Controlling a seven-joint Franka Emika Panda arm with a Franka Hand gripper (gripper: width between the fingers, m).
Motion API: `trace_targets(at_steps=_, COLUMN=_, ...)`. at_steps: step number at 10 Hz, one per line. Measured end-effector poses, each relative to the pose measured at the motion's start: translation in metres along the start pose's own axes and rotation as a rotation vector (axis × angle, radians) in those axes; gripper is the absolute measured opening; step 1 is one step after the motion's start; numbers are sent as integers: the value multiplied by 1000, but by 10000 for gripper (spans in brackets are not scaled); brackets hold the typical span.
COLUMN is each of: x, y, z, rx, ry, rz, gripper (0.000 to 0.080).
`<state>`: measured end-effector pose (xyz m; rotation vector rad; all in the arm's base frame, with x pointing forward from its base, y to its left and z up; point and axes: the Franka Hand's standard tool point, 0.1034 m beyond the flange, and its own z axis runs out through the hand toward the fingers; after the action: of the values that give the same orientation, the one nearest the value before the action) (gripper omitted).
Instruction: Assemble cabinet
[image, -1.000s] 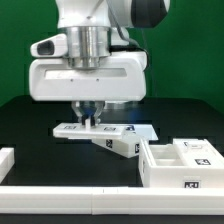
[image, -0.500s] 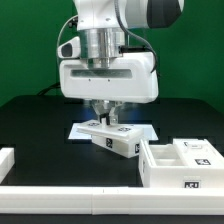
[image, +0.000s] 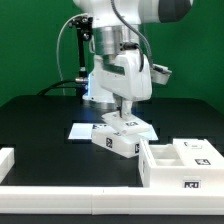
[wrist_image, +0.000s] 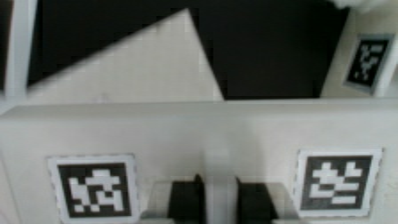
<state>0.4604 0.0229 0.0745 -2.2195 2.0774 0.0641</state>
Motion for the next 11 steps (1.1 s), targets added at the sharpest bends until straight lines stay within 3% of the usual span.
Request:
trace_targets(at_steps=1, x=-10, y=3, z=4, rx=-1, ry=-5, rz=37, gripper=65)
trace_targets(at_steps=4, x=-7, y=2, z=4, rx=2, ry=-12, rz=58, gripper=65)
trace_targets(at_steps=7, x=-18, y=6, z=7, rx=-14, ry=-17, rz=-41, gripper=65)
trace_targets(at_steps=8, x=-18, y=2, z=8, rx=-23, ry=-24, rz=-92, gripper=65)
trace_targets(at_steps=11, x=-19, y=-5, z=9, rx=-16, ry=-24, rz=-118, gripper=65)
